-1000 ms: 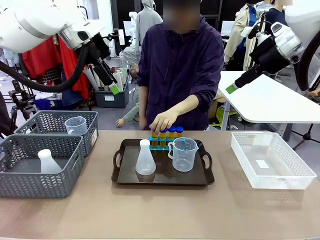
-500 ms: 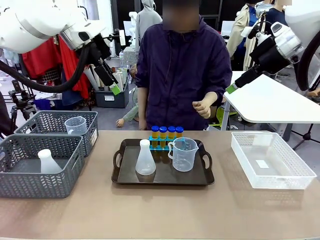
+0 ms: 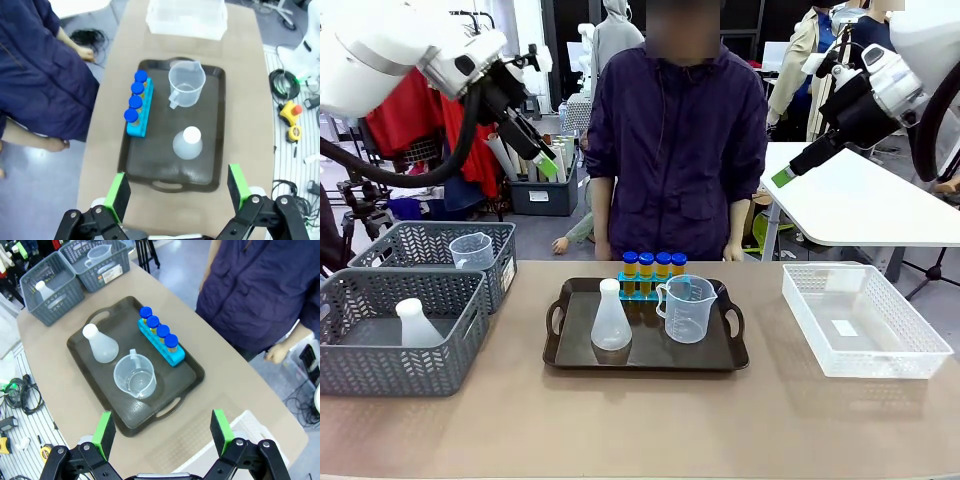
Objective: Prepare the laboratory tools.
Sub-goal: Pick up one Small flask and place it on the Handle tray.
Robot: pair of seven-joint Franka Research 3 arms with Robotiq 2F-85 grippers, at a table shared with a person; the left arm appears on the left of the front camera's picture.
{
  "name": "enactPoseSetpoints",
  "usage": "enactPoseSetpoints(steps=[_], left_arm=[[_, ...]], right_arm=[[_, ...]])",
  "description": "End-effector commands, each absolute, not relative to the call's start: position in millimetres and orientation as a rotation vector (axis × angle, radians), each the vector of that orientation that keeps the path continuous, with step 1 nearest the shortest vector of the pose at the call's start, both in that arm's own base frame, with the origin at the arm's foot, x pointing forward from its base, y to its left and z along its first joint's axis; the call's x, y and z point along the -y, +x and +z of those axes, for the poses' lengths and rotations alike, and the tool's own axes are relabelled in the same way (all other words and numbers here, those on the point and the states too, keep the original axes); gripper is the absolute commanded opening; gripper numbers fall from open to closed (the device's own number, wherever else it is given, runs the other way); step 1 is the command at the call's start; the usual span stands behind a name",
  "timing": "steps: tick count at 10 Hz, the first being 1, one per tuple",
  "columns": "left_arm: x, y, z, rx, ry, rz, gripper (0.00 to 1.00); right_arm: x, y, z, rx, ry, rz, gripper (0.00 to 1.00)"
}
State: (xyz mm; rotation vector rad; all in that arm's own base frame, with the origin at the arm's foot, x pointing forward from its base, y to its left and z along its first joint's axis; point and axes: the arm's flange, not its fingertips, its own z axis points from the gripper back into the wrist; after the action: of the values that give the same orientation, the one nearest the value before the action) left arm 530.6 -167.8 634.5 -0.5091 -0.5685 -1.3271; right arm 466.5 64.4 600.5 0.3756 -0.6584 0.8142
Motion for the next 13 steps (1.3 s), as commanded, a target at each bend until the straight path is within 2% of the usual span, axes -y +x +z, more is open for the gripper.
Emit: enactPoseSetpoints(steps=[1, 6, 13], left_arm=[[160, 526, 640, 0.620, -0.529, -1.346, 1.00], [155, 526, 650, 0.667, -0.488, -1.333, 1.00], [159, 530, 653, 0.643, -0.481, -1.318, 1.00]], right_arm=[[-63, 467, 602, 0.666, 0.394, 0.819, 1.00], [-63, 467, 602, 0.666, 0.394, 0.819, 1.00], [-63, 467, 602, 0.666, 0.394, 0.819, 1.00]])
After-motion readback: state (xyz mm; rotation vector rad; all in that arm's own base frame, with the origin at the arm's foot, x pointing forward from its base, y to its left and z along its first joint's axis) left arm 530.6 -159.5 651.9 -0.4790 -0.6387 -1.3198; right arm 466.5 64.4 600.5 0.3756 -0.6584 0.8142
